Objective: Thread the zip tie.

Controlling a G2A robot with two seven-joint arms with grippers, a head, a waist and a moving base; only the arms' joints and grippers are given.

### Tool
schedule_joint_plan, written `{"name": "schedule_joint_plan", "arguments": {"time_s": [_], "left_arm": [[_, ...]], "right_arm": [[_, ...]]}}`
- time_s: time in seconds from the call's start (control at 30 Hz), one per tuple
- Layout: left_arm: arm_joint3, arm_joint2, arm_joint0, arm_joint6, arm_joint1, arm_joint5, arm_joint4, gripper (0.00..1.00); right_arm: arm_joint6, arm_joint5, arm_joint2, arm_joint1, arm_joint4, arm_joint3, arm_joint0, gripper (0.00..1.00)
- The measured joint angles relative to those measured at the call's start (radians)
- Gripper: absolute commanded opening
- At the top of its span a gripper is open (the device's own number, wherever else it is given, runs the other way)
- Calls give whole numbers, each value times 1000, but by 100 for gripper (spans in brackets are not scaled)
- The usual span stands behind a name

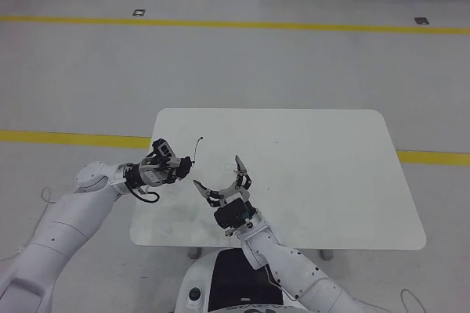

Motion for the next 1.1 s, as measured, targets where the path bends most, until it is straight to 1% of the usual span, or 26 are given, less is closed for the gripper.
{"name": "schedule_joint_plan", "arguments": {"time_s": [0.13, 0.2, 0.27, 0.37, 0.57, 0.6, 0.63, 0.67, 0.7, 0.73, 0.83, 1.03, 1.1], "left_arm": [[0, 0, 0, 0, 0, 0, 0, 0], [-7, 1, 4, 11, -1, 2, -1, 0], [-28, 3, 13, 41, -5, 14, -11, 0], [-43, 5, 22, 45, -10, 27, -25, 0], [-44, 6, 26, 44, -22, 28, -39, 0], [-43, 6, 26, 42, -24, 29, -39, 0], [-41, 6, 26, 40, -25, 29, -39, 0], [-40, 7, 26, 36, -27, 31, -41, 0], [-39, 7, 26, 33, -29, 32, -45, 0], [-37, 6, 27, 30, -31, 33, -50, 0], [-33, 4, 26, 19, -34, 34, -55, 0], [-33, 4, 26, 20, -34, 34, -54, 0], [-33, 4, 26, 20, -34, 34, -54, 0]], "right_arm": [[1, 0, 1, 0, 0, -1, -1, 100], [4, 0, 1, 0, 0, -4, 0, 100], [2, 0, -3, 1, 0, -3, 2, 100], [-6, 0, -6, 0, 0, 13, 14, 100], [-10, 0, -1, -9, 0, 37, 26, 100], [-10, 0, 1, -10, 0, 38, 25, 98], [-11, 0, 3, -12, 0, 39, 24, 84], [-12, 0, 5, -14, 0, 40, 22, 74], [-12, 0, 5, -16, 0, 42, 21, 58], [-12, 0, 5, -17, 0, 44, 21, 49], [-12, 0, 4, -23, 0, 49, 20, 45], [-11, 0, -4, -34, 0, 62, 22, 41], [-12, 0, -7, -39, 0, 67, 25, 38]]}}
